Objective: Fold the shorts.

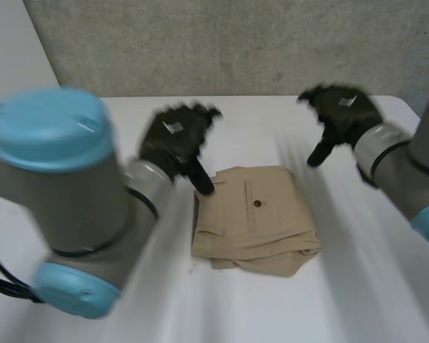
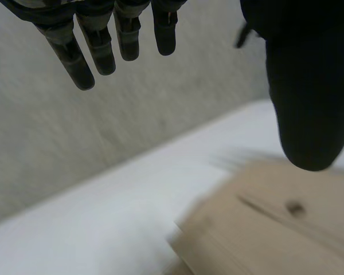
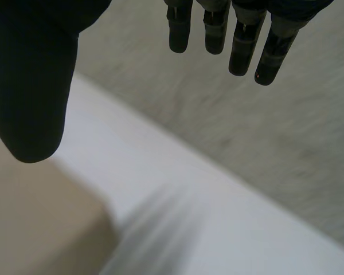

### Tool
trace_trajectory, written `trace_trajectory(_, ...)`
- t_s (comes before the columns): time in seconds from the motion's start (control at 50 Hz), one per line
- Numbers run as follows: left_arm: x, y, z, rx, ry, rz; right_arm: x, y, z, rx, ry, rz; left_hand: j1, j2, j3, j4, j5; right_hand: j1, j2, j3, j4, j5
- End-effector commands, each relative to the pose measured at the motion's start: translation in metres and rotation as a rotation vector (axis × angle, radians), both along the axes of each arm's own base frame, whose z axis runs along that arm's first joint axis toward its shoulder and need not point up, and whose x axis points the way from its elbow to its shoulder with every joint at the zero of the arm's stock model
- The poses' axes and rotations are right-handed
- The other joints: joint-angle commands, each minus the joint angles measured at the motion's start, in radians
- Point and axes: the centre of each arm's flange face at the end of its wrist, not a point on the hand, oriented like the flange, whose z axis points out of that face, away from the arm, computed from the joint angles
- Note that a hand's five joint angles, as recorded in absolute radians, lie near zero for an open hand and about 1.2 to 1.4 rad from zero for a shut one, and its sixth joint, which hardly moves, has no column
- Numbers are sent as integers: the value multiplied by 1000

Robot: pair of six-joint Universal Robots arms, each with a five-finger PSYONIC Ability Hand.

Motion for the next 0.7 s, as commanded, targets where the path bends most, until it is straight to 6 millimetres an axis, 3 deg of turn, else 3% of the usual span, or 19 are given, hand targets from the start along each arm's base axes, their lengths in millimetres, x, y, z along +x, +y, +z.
trace_trajectory(0.02, 60, -27, 68, -136, 80, 175, -25, 13, 66, -175, -127, -206, 63, 57, 46, 53, 40, 15, -15, -35, -51, -47)
trace_trajectory(0.04, 87, -37, 82, -138, 35, 259, -25, 13, 66, -175, -127, -206, 63, 57, 46, 53, 40, 15, -15, -35, -51, -47)
trace_trajectory(0.12, 107, -42, 88, -93, -9, 309, -32, 17, 70, -163, -65, -232, 19, 13, 2, 9, -3, 15, -15, -35, -51, -47)
trace_trajectory(0.36, 106, -38, 87, -78, 2, 280, -32, 20, 76, -152, -27, -223, -8, -13, -25, -18, -30, 15, -15, -35, -51, -47)
trace_trajectory(0.54, 101, -32, 86, -79, -2, 255, -20, 27, 66, -123, -9, -78, -17, -22, -34, -26, -39, 15, -15, -35, -51, -47)
trace_trajectory(0.7, 101, -33, 86, -78, -2, 258, -20, 31, 64, -133, 29, -54, -19, -25, -36, -29, -42, 15, -15, -35, -51, -47)
